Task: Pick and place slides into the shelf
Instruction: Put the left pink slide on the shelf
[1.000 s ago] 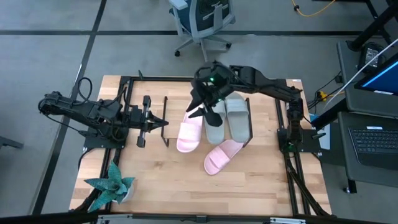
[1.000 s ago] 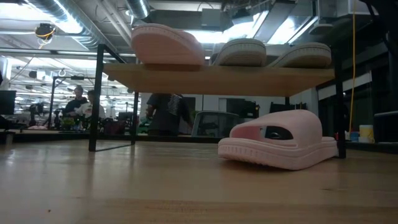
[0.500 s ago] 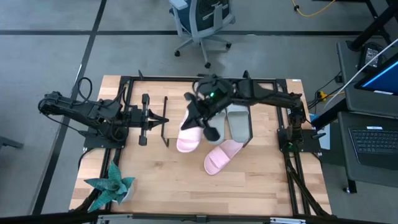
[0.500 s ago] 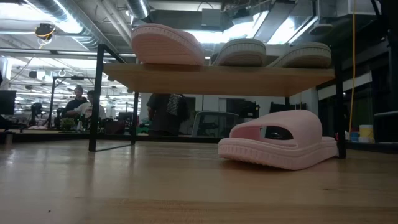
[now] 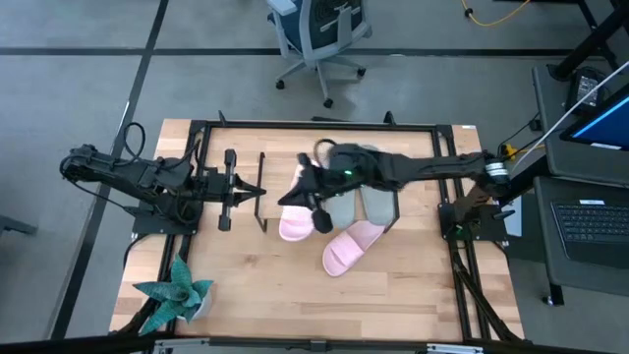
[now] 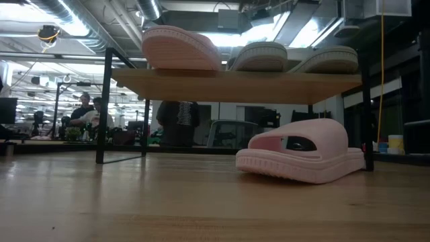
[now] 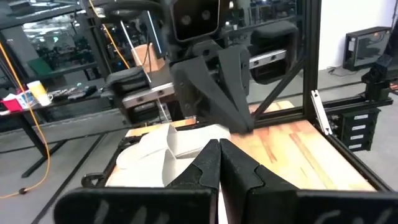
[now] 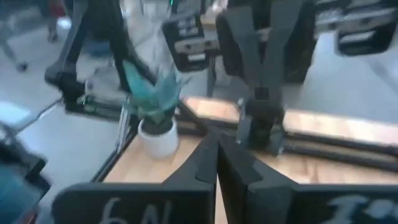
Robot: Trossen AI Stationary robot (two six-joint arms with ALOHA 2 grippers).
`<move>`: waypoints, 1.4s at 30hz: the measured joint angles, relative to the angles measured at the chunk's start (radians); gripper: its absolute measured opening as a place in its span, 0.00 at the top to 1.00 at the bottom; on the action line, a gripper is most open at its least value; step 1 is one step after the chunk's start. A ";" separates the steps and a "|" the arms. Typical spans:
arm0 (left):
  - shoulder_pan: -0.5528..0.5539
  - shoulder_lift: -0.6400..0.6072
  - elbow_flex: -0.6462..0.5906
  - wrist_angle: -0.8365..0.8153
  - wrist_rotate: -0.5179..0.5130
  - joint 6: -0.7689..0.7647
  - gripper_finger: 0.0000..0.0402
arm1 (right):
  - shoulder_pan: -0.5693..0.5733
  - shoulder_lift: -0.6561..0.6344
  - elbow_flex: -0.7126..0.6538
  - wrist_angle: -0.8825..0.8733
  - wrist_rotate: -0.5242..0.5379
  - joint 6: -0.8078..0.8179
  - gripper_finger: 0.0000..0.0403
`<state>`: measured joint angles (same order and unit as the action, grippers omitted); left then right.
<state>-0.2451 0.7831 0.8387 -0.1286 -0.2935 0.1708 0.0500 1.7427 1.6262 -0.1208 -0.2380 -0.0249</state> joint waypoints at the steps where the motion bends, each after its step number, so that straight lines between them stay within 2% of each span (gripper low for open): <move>1: 0.000 0.000 0.000 0.004 0.000 0.009 1.00 | 0.005 -0.032 -0.062 0.072 0.008 0.010 0.98; 4: 0.001 0.008 0.011 -0.003 -0.001 0.053 1.00 | 0.010 -0.138 -0.227 0.239 0.013 0.046 0.99; 8: 0.005 0.051 0.062 -0.055 -0.012 0.057 1.00 | 0.014 -0.248 -0.389 0.356 0.117 0.105 0.98; 13: 0.008 0.125 0.163 -0.272 -0.052 -0.004 1.00 | 0.042 -0.326 -0.492 0.392 0.209 0.099 0.97; 18: 0.008 0.229 0.281 -0.462 -0.098 -0.096 1.00 | 0.046 -0.342 -0.507 0.376 0.223 0.062 0.99; 27: 0.018 0.464 0.528 -0.823 -0.073 -0.264 1.00 | 0.047 -0.401 -0.506 0.287 0.191 0.041 0.93; 30: 0.031 0.526 0.589 -0.892 -0.029 -0.314 1.00 | 0.048 -0.436 -0.506 0.247 0.184 0.024 0.93; 33: 0.045 0.577 0.605 -0.900 0.021 -0.344 1.00 | 0.048 -0.467 -0.506 0.209 0.183 0.014 0.94; 38: 0.064 0.651 0.604 -0.998 0.028 -0.404 1.00 | 0.060 -0.528 -0.506 0.138 0.184 -0.020 0.98; 42: 0.072 0.690 0.604 -1.013 0.056 -0.432 1.00 | 0.081 -0.564 -0.506 0.107 0.183 -0.057 0.99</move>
<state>-0.1735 1.4728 1.4429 -1.1418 -0.2376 -0.2612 0.1307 1.1789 1.1206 -0.0142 -0.0548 -0.0818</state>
